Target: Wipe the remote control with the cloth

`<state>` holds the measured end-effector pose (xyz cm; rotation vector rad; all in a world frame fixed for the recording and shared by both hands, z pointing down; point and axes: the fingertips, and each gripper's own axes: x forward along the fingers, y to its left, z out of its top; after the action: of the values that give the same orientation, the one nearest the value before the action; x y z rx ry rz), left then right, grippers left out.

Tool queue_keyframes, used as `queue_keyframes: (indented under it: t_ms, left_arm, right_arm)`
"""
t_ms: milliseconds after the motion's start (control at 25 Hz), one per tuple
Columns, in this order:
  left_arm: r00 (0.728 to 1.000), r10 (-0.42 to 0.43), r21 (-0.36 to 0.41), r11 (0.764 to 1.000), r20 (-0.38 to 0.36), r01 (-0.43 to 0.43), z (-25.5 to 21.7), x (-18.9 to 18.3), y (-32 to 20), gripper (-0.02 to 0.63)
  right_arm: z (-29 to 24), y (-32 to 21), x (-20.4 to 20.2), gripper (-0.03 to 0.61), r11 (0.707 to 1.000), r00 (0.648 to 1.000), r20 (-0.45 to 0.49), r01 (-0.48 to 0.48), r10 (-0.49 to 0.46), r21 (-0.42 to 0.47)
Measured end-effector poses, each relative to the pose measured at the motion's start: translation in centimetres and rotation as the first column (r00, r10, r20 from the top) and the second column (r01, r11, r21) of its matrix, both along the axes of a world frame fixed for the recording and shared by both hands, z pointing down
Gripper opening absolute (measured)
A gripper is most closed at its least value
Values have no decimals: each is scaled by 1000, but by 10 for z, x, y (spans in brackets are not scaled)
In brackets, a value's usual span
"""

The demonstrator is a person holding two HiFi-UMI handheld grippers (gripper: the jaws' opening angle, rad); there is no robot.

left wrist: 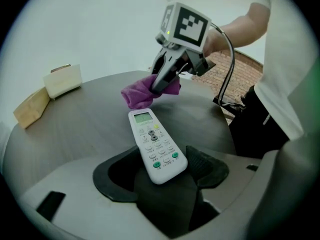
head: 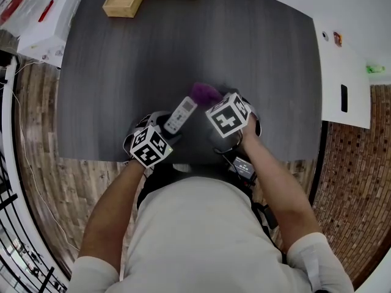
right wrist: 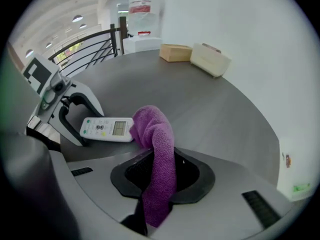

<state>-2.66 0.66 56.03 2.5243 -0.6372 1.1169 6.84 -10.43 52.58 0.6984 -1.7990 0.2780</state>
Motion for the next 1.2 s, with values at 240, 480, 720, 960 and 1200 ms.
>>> queue_keyframes:
  t_ms: [240,480,720,960,1200]
  left_arm:
    - [1000,-23,-10,1000,-17,23,0,0,0,295]
    - [999,-43,-10,999,-26,43,-1,0,1,295]
    - [1000,-25,1,1000,11,25,1,1,1,295]
    - [999,-50,-3,999,3,50,0,-1,-4,266]
    - [986,-134,-90,988,-94,126,-7,-5,-8,241]
  right_arm:
    - [-50,36,-34,87,1000,967,256,-1,3,-5]
    - [-33,124,-108,87,900,874,483,248,-49,-357]
    - [9,92,-90,87,924,952,306,141,-27,-355]
    - [6,59,-71,87,959,970,238,27,42,-281]
    - [-19,56,-70,87,941,896,400,-55,194,-333]
